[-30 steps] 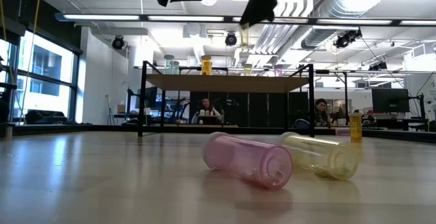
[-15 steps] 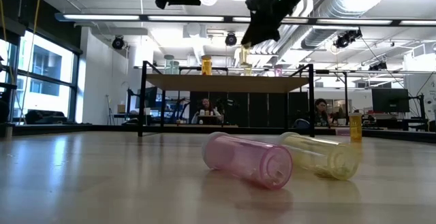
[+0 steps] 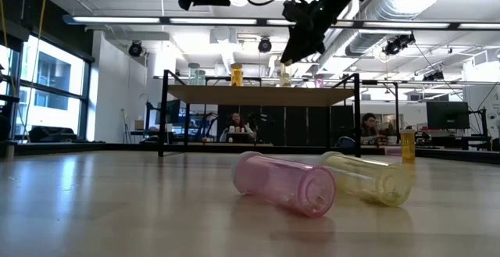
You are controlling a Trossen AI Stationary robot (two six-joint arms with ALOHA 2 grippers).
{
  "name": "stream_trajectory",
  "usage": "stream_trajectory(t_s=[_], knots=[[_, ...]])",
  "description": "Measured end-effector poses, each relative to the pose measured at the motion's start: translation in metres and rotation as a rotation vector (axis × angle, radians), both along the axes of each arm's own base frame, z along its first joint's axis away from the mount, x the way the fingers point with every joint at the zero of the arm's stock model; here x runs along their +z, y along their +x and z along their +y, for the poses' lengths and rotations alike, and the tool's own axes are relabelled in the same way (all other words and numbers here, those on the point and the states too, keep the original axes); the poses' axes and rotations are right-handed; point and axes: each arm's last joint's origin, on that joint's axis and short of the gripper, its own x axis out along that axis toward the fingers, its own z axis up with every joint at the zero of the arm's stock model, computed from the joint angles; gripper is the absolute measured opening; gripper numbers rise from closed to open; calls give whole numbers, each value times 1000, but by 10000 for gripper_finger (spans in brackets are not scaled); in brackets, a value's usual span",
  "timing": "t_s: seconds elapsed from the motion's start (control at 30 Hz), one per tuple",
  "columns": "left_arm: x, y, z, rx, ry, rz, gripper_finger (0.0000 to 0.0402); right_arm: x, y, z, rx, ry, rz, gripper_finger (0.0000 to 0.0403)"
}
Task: Pick and place medicine bottles onto shelf by color
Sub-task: Put the top yellow pill bottle on the shelf aligned with the other yellow pill bottle
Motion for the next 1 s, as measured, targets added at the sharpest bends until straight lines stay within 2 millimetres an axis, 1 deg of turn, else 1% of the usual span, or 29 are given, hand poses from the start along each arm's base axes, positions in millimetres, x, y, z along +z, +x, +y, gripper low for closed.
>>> stream_trajectory(t_s=[0.43,0.67,1.0], knots=[[0,0,0,-3,-1,0,200,-1,1,0,-10,14,-2,106],[0,0,0,-3,-1,0,200,-11,11,5,-11,21,17,106],[0,0,0,-4,-1,0,200,-11,10,6,-32,2,41,106]])
